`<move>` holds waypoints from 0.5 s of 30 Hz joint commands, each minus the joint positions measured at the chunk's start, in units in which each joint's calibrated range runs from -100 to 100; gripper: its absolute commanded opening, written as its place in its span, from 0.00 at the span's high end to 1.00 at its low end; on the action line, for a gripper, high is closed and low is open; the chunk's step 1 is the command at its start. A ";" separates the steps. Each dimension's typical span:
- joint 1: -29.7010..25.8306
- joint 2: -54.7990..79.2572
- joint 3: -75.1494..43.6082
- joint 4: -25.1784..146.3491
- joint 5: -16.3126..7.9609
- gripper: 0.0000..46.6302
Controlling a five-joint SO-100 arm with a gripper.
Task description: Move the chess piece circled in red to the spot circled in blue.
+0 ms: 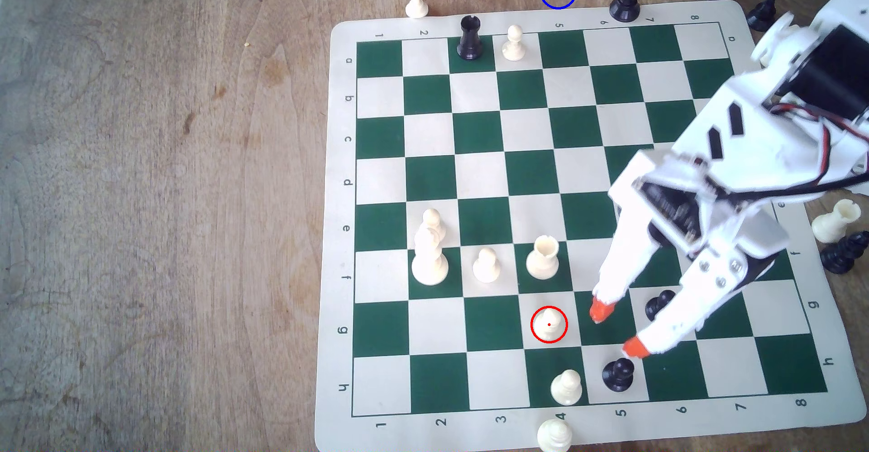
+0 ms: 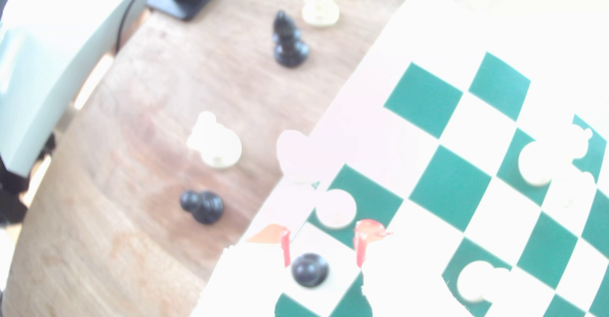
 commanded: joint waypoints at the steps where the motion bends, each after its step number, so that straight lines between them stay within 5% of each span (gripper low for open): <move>1: -0.39 5.17 -5.02 0.27 0.29 0.71; 15: 5.08 7.29 -5.66 -0.22 1.07 0.71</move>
